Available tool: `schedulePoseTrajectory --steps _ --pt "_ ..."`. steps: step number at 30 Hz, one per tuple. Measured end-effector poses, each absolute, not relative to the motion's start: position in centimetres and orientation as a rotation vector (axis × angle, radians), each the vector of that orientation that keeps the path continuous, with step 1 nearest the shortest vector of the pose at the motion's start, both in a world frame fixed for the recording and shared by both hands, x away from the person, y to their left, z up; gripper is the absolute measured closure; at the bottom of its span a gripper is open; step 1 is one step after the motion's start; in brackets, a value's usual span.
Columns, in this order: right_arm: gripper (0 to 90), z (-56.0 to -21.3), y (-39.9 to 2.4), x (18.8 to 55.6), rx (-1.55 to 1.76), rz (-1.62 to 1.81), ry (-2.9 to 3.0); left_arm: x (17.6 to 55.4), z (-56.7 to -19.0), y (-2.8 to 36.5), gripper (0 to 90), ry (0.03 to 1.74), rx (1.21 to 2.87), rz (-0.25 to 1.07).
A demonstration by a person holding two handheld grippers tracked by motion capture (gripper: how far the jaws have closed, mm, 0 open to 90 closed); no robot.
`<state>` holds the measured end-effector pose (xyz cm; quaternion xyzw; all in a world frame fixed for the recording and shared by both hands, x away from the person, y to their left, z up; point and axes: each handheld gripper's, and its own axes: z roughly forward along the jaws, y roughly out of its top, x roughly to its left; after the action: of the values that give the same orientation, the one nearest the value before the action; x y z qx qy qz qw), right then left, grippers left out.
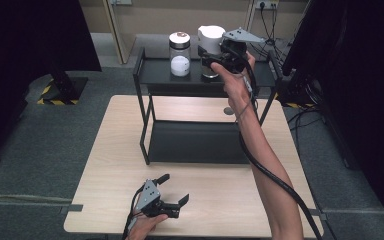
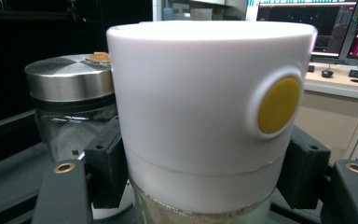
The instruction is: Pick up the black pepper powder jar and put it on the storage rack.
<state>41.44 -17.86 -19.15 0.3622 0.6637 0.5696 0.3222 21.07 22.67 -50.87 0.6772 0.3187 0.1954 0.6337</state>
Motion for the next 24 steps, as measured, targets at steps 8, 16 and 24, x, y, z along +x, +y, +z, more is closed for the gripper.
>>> schedulePoseTrajectory --steps 8,16,24 --pt "19.0 -19.6 -17.9 41.4 0.959 1.506 1.72 21.0 -50.9 22.6 0.1 0.729 1.551 0.447" --pt "0.3 -18.4 -18.2 40.3 0.968 1.485 1.736 21.0 -50.9 22.6 0.1 0.728 1.552 0.447" --pt "0.3 -18.4 -19.5 39.3 0.969 1.481 1.747 21.1 -50.9 22.6 0.1 0.73 1.552 0.447"
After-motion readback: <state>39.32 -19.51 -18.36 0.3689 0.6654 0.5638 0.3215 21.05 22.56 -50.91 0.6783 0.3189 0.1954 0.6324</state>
